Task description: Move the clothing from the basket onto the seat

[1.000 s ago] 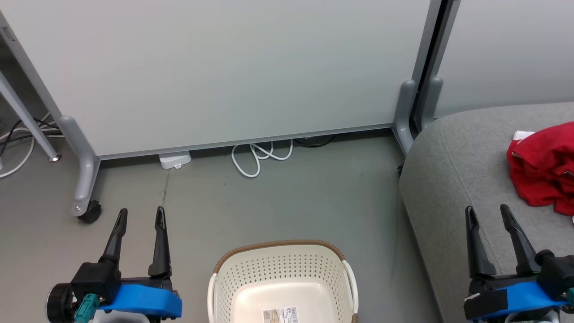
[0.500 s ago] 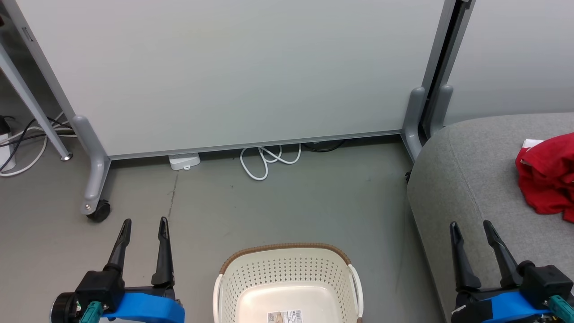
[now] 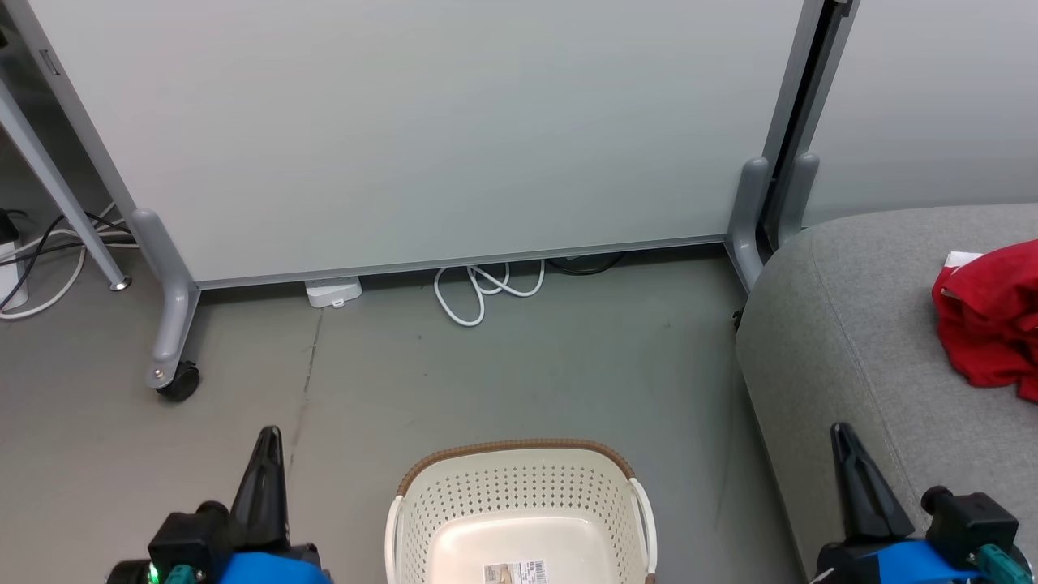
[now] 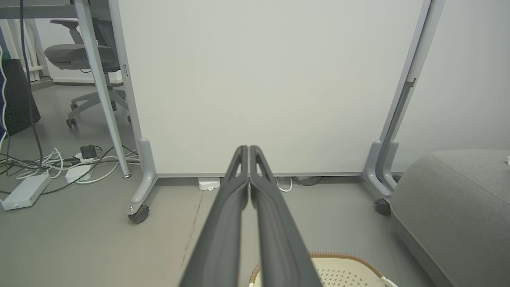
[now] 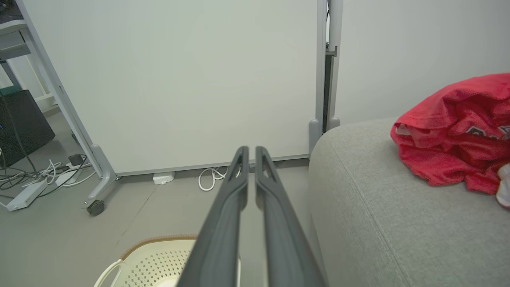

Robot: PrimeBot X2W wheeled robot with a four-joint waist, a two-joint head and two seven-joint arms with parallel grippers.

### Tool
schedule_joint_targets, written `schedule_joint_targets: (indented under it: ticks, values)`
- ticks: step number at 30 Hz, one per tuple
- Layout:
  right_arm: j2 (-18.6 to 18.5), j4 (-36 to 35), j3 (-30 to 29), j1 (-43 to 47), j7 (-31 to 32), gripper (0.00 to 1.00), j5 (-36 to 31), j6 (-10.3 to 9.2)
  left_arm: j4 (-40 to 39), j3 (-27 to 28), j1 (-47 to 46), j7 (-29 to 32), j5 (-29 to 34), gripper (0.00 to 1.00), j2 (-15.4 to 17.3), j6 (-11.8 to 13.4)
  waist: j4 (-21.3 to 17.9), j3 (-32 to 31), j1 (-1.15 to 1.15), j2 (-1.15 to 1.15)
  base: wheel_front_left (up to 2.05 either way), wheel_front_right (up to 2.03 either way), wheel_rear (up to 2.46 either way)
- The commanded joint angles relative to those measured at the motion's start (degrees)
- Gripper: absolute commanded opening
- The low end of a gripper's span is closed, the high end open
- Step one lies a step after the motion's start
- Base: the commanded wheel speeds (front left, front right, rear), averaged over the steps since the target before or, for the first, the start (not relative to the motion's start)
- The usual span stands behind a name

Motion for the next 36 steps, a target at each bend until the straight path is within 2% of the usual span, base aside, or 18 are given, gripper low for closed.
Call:
schedule_joint_targets:
  ticks: [1, 21, 36]
  values:
    - [0.02, 0.2, -0.04, 0.01, 0.12, 0.0, 0.25, 0.0, 0.25, 0.05, 0.1, 0.1, -0.26, 0.0, -0.01, 0.0, -0.01, 0.0, 0.0, 0.0, 0.0, 0.0, 0.0]
    - [0.13, 0.18, -0.99, -1.99, 5.64, 0.0, 21.4, 0.0, -0.1, 1.55, -1.98, 5.58, -21.93, 0.0, 0.02, -0.11, -0.8, 0.36, 0.0, 0.0, 0.0, 0.0, 0.0]
    - [0.2, 0.17, -1.49, -3.11, 8.78, 0.0, 33.6, 0.0, -0.34, 2.34, -3.14, 8.68, -34.44, 0.0, 0.03, -0.19, -1.36, 0.61, 0.0, 0.0, 0.0, 0.0, 0.0]
